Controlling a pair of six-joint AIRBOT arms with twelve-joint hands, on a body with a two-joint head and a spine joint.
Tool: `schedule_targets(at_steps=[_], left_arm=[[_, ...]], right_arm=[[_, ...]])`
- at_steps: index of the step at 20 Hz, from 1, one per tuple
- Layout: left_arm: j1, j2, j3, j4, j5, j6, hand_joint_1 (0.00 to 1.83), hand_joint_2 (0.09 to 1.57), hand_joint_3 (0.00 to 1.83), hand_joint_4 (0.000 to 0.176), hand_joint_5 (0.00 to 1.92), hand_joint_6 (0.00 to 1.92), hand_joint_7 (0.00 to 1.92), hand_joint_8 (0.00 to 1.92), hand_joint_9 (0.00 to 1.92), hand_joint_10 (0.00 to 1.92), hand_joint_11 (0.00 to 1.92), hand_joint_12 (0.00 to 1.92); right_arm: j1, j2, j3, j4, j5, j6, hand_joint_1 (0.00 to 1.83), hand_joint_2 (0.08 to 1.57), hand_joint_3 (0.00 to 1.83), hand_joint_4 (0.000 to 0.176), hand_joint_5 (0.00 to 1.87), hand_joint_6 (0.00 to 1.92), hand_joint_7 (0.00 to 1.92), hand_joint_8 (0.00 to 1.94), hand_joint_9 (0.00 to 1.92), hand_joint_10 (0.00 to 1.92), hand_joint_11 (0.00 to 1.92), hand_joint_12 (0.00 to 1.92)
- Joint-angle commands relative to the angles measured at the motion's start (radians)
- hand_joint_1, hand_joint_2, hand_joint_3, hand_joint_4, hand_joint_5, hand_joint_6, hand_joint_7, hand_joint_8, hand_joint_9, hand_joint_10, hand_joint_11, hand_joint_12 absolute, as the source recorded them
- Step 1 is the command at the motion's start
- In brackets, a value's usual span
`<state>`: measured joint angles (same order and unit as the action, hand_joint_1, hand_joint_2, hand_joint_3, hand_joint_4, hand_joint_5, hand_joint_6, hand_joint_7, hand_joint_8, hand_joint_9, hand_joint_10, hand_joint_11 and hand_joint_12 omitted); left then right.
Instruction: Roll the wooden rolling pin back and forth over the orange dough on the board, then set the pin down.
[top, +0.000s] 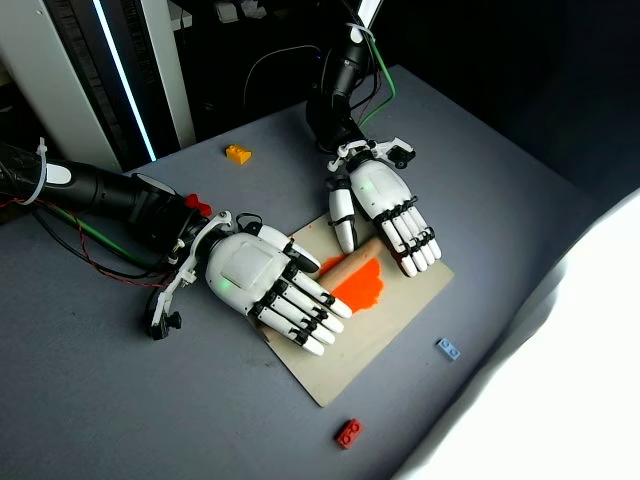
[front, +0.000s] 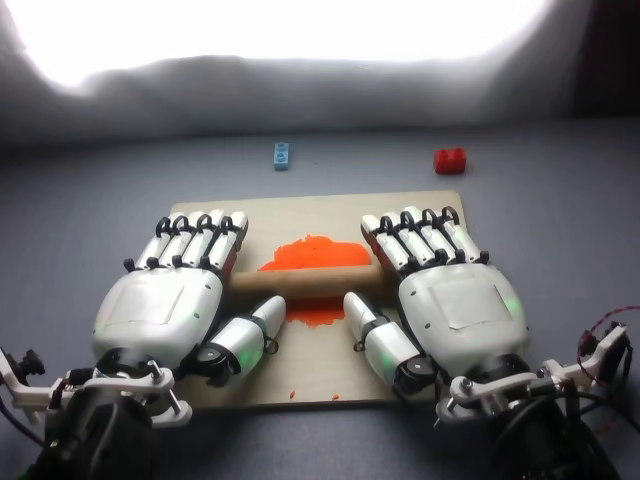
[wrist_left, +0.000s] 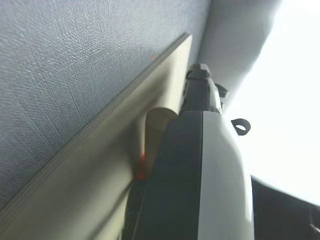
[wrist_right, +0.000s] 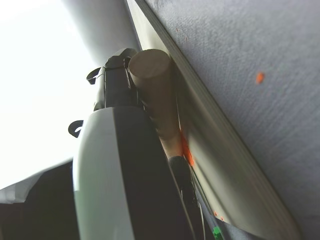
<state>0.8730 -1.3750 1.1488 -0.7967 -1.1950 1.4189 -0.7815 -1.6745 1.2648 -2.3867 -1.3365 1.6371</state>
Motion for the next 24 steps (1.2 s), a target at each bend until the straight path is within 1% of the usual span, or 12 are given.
schedule_targets(at_steps=[1,3,5,11,15,17,18,20,22,24], left_arm=[[-0.01,0.0,0.008,0.036,-0.092,0.0,0.0,1.45,0.02,0.0,0.0,0.0,0.0,0.0,0.0,0.0,0.0,0.0],[-0.013,-0.002,0.016,0.033,-0.089,-0.005,0.0,1.45,0.02,0.0,0.0,0.0,0.0,0.0,0.0,0.0,0.0,0.0],[-0.019,-0.004,0.022,0.03,-0.082,-0.007,0.0,1.45,0.02,0.0,0.0,0.0,0.0,0.0,0.0,0.0,0.0,0.0],[-0.034,-0.02,0.05,0.027,-0.066,-0.047,0.0,1.46,0.02,0.0,0.0,0.0,0.0,0.0,0.0,0.0,0.0,0.0],[-0.046,-0.028,0.068,0.027,-0.052,-0.062,0.0,1.47,0.03,0.0,0.0,0.0,0.0,0.0,0.0,0.0,0.0,0.0],[-0.051,-0.03,0.074,0.027,-0.046,-0.063,0.0,1.47,0.02,0.0,0.0,0.0,0.0,0.0,0.0,0.0,0.0,0.0],[-0.052,-0.03,0.077,0.026,-0.043,-0.063,0.0,1.47,0.02,0.0,0.0,0.0,0.0,0.0,0.0,0.0,0.0,0.0],[-0.054,-0.031,0.083,0.026,-0.041,-0.063,0.0,1.47,0.02,0.0,0.0,0.0,0.0,0.0,0.0,0.0,0.0,0.0],[-0.056,-0.035,0.091,0.026,-0.035,-0.063,0.0,1.47,0.02,0.0,0.0,0.0,0.0,0.0,0.0,0.0,0.0,0.0],[-0.057,-0.039,0.099,0.026,-0.031,-0.063,0.0,1.47,0.02,0.0,0.0,0.0,0.0,0.0,0.0,0.0,0.0,0.0]], right_arm=[[0.011,-0.002,0.004,-0.07,-0.075,0.01,0.0,1.53,0.0,0.0,0.2,0.0,0.2,0.0,0.16,0.0,0.0,0.43],[0.016,-0.004,0.013,-0.069,-0.067,0.016,0.0,1.53,0.0,0.0,0.2,0.0,0.19,0.0,0.15,0.0,0.0,0.38],[0.018,-0.004,0.022,-0.068,-0.053,0.022,0.0,1.53,0.0,0.0,0.21,0.0,0.2,0.0,0.16,0.01,0.0,0.44],[0.025,-0.005,0.036,-0.068,-0.035,0.035,0.0,1.53,0.0,0.0,0.21,0.0,0.21,0.01,0.17,0.01,0.0,0.45],[0.036,-0.007,0.058,-0.068,-0.02,0.051,0.0,1.53,0.0,0.0,0.18,0.0,0.18,0.0,0.14,0.0,0.0,0.32],[0.041,-0.008,0.068,-0.067,-0.008,0.057,0.0,1.54,0.0,0.0,0.18,0.0,0.16,0.0,0.13,0.0,0.0,0.31],[0.042,-0.009,0.07,-0.062,-0.002,0.057,0.0,1.54,0.0,0.0,0.16,0.0,0.14,0.0,0.11,0.0,0.0,0.24],[0.045,-0.01,0.075,-0.05,0.006,0.058,0.0,1.53,0.0,0.0,0.19,0.01,0.15,0.01,0.11,0.0,0.0,0.22],[0.05,-0.012,0.084,-0.034,0.019,0.063,0.0,1.53,0.0,0.0,0.2,0.01,0.17,0.01,0.12,0.0,0.0,0.27],[0.052,-0.013,0.092,-0.029,0.031,0.069,0.0,1.54,0.0,0.0,0.21,0.01,0.17,0.0,0.11,0.0,0.0,0.24]])
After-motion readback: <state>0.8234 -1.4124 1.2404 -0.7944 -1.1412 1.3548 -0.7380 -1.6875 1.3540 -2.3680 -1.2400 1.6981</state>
